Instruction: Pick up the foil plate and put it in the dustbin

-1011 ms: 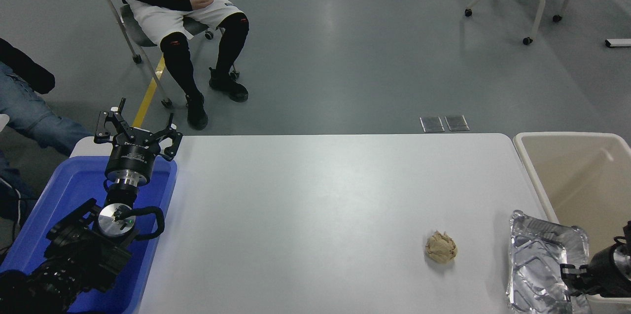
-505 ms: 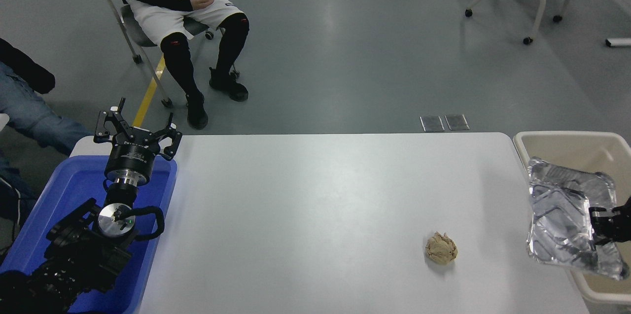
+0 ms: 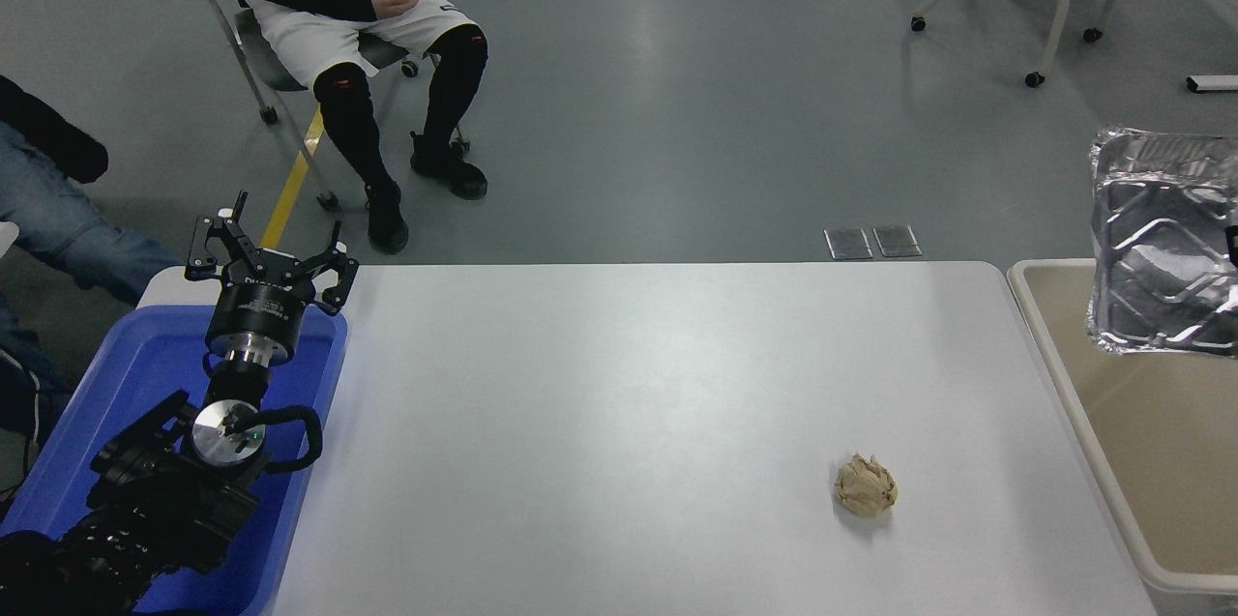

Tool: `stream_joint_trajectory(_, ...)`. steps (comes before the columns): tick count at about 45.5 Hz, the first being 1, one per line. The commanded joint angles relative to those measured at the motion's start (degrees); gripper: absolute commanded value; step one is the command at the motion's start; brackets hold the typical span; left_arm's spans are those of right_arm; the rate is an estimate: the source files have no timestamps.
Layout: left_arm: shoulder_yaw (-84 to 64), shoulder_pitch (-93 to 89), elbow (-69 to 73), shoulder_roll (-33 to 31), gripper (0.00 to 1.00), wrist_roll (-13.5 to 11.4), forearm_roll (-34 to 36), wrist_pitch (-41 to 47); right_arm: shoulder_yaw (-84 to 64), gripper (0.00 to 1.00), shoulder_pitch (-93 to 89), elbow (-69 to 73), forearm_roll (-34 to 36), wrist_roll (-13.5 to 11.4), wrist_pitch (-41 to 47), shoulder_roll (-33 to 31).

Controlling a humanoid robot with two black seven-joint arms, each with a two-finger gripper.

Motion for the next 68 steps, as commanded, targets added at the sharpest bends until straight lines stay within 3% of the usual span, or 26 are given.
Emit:
stream_joint_trajectory(1, 0.0, 0.0, 0.0, 0.0, 0.99, 0.0, 0.0, 0.0, -6.3, 0.0, 8.3, 0.1, 0.3, -0.4, 0.1, 2.3)
stream_joint_trajectory(15, 0.0, 0.0, 0.0, 0.0, 0.99, 0.0, 0.0, 0.0, -9.4, 0.0, 12.8, 0.1, 1.0, -0.2, 0.1, 5.3)
stream_joint_trajectory(42, 0.0, 0.0, 0.0, 0.0, 0.99, 0.0, -0.1, 0.0, -10.2, 0.0, 2.2, -10.3, 2.0, -0.3, 0.1, 2.4)
stream_joint_trajectory(57, 0.0, 0.0, 0.0, 0.0, 0.99, 0.0, -0.1, 0.0, 1.0, 0.0, -18.7, -32.0, 18.9, -0.2, 0.1, 1.7)
stream_joint_trajectory(68, 0.0, 0.0, 0.0, 0.0, 0.99, -0.1, -0.1, 0.1, 9.7, 0.0, -31.8, -39.5, 30.3, -0.2, 0.1, 1.4)
